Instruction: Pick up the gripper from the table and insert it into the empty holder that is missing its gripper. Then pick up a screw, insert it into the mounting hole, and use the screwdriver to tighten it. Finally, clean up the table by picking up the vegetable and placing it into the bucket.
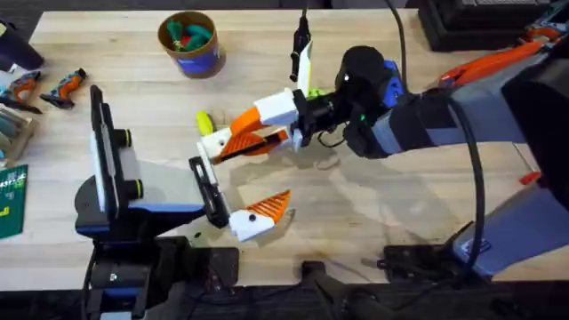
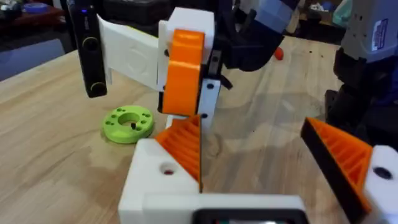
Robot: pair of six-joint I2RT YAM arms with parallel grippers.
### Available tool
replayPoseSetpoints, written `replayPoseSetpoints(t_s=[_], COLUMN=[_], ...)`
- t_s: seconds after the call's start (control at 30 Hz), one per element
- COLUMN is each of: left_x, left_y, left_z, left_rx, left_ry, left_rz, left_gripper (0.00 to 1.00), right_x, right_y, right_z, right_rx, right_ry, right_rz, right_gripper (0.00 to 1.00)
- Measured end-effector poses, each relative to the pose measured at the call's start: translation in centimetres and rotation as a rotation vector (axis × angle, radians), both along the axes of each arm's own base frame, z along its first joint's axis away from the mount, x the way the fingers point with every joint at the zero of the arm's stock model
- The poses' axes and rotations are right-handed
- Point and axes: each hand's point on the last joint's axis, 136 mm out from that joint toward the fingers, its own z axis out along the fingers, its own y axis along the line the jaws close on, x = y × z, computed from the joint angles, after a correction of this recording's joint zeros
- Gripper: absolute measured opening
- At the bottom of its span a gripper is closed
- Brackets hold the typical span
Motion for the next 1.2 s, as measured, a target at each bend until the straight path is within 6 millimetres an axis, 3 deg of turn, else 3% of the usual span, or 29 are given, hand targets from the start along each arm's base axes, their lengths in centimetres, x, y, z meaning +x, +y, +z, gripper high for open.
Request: replayPoseSetpoints(t_s=[0.2, 0.43, 0.63, 0.9, 1.2], left_x=[0.0, 0.0, 0.0, 0.0, 0.0], left_y=[0.0, 0.0, 0.0, 0.0, 0.0], left_z=[0.0, 0.0, 0.0, 0.0, 0.0], left_rx=[0.0, 0.0, 0.0, 0.0, 0.0], left_ry=[0.0, 0.0, 0.0, 0.0, 0.0], left_rz=[0.0, 0.0, 0.0, 0.0, 0.0], left_gripper=[0.985, 0.985, 0.985, 0.985, 0.985], right_x=[1.4, 4.6, 7.0, 7.6, 8.5], right_y=[-0.9, -3.4, -6.4, -10.1, -12.5], right_z=[0.0, 0.1, 2.0, 4.9, 5.9], right_rx=[0.002, -0.021, -0.118, -0.323, -0.672], right_ry=[-0.003, 0.003, 0.026, -0.13, -0.426], right_rz=[-0.04, -0.135, -0.224, -0.337, -0.359], right_gripper=[0.792, 0.792, 0.791, 0.793, 0.794])
